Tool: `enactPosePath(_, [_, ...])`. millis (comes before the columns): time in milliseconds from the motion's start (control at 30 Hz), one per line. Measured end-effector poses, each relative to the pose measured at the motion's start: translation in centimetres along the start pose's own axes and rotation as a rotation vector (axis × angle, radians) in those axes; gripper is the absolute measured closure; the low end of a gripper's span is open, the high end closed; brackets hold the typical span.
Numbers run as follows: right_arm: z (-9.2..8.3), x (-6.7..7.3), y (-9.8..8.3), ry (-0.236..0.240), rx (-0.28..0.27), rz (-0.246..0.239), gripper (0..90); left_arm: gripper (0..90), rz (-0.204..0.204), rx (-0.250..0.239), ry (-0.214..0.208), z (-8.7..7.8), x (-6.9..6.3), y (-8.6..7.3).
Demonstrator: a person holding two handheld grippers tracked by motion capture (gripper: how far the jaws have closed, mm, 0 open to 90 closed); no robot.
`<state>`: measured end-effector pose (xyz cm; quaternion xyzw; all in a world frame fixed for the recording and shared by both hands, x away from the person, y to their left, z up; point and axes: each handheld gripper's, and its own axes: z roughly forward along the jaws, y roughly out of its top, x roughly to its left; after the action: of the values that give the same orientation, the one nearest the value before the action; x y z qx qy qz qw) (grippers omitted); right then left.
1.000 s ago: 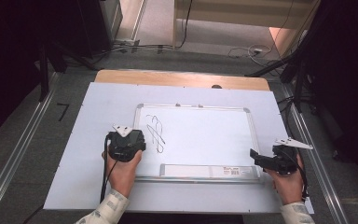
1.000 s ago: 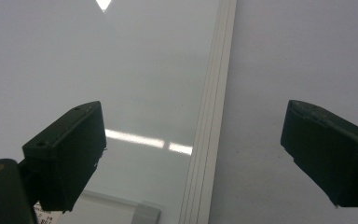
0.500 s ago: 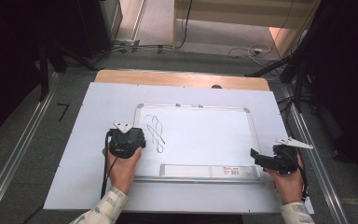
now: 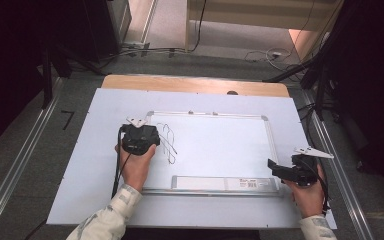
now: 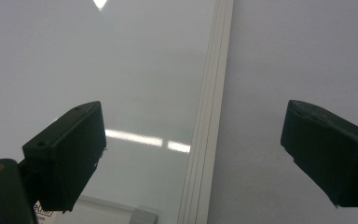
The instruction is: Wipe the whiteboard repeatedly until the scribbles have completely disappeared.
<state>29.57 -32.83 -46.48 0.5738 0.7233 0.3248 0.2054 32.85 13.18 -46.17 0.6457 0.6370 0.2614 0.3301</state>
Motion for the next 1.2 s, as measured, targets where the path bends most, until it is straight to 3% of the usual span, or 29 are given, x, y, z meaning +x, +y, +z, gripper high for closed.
enactPosePath(600, [-0.1, -0.1, 0.0, 0.01, -0.003, 0.002, 5.5, 41.1, -0.005, 0.043, 0.001, 3.7, -0.4, 2.0])
enactPosePath(1200, [-0.1, -0.1, 0.0, 0.013, -0.003, 0.002, 5.5, 41.1, -0.004, 0.072, 0.015, 6.4, -0.8, 2.8])
